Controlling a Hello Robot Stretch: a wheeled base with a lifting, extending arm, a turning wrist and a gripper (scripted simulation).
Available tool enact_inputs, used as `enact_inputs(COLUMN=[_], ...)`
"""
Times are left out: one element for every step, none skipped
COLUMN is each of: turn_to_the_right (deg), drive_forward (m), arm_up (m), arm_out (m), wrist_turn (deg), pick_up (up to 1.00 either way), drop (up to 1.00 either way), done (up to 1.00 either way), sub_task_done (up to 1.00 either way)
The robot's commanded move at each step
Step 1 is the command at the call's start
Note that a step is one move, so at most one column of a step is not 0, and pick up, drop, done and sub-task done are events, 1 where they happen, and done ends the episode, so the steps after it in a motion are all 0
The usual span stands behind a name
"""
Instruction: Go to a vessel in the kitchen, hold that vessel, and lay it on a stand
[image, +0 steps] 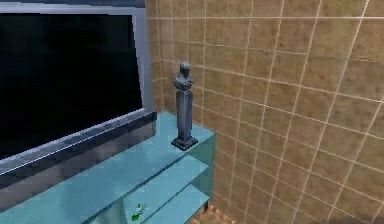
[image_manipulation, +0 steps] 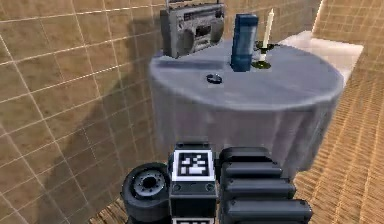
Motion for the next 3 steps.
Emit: enact_inputs(turn_to_the_right=[0.0,45.0,45.0], drive_forward=[0.15,0.00,0.00], arm_up=[0.00,0.00,0.00], arm_out=[0.00,0.00,0.00], wrist_turn=[0.0,0.0,0.0], pick_up=[0.00,0.00,0.00], drop=[0.00,0.00,0.00], done=[0.00,0.00,0.00], sub_task_done=[0.00,0.00,0.00])
